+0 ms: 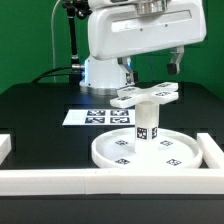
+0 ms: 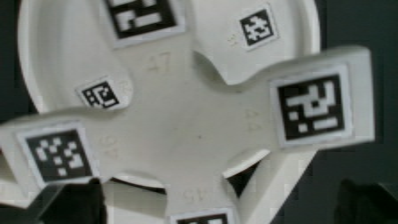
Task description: Assemble round table
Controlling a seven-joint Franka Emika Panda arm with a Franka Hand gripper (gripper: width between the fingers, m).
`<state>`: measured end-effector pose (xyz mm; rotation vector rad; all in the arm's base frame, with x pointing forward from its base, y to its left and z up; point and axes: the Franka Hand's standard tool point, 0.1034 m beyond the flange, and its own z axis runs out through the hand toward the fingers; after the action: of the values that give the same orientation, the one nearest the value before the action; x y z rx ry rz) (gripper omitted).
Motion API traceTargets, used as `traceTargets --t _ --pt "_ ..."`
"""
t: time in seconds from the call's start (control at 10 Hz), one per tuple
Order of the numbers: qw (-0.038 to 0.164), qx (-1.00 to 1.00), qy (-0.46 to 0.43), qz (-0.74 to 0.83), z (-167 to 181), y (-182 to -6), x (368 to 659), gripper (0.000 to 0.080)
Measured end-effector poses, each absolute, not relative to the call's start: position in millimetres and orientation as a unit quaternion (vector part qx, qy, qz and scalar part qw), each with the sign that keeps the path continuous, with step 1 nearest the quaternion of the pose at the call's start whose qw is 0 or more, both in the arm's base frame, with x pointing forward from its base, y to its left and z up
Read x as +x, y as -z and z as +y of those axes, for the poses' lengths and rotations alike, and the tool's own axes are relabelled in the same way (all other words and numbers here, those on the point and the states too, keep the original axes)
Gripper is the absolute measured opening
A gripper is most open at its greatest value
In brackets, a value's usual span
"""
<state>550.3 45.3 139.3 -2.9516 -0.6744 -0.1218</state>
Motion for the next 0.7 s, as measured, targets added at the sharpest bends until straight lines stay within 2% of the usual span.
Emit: traceTargets --t 0.3,0.7 --pt "0.045 -0.919 0.044 -0.390 42 -135.4 549 0.0649" --pt "0.027 -0.877 0.047 -0.478 34 -133.5 549 0.0649"
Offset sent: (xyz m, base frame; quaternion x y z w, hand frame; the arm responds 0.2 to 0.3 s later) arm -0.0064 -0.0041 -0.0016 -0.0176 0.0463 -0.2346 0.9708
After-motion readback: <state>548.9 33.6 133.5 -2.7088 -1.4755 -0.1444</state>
